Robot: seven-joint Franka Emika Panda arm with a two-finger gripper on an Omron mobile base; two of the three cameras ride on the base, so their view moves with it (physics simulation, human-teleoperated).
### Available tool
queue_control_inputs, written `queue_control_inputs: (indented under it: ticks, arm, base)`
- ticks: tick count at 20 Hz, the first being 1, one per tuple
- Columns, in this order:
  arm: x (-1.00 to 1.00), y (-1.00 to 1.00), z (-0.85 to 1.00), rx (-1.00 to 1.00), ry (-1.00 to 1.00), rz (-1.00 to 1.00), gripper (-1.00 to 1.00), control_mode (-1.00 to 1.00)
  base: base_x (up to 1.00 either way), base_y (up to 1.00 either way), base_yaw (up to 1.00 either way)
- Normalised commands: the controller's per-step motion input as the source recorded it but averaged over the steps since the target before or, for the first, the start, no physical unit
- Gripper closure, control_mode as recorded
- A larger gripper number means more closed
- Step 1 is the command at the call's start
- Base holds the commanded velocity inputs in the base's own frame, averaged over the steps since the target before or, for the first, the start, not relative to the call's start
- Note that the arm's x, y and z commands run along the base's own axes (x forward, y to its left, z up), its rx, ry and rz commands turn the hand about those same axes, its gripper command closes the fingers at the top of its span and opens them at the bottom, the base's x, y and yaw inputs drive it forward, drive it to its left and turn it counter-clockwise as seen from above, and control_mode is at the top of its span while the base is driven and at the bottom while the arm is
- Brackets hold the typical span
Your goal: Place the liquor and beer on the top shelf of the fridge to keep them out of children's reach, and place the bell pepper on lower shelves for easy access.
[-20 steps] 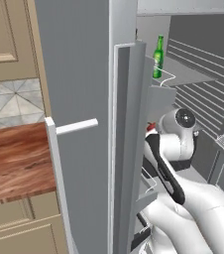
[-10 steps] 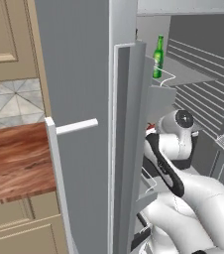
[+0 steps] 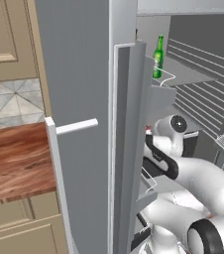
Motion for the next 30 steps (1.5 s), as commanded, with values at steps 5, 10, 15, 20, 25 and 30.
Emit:
queue_control_inputs:
  ticks: [5,10,15,20,25,30]
  arm:
    - [0.50,0.00,-0.19,0.00,0.00,-0.02,1.00,-1.00]
    - [0.50,0.00,-0.14,0.00,0.00,-0.02,1.00,-1.00]
    - [0.50,0.00,-0.09,0.00,0.00,-0.01,1.00,-1.00]
    - [0.43,0.00,-0.16,0.00,0.00,0.00,-1.00,-1.00]
    - [0.25,0.00,-0.23,0.00,0.00,0.00,-1.00,-1.00]
    - [-0.01,0.00,-0.01,0.00,0.00,0.00,-1.00,-1.00]
  base:
    - [0.00,0.00,0.00]
    - [0.00,0.00,0.00]
    - [0.00,0.00,0.00]
    - [0.00,0.00,0.00]
    - [0.00,0.00,0.00]
    - [0.00,0.00,0.00]
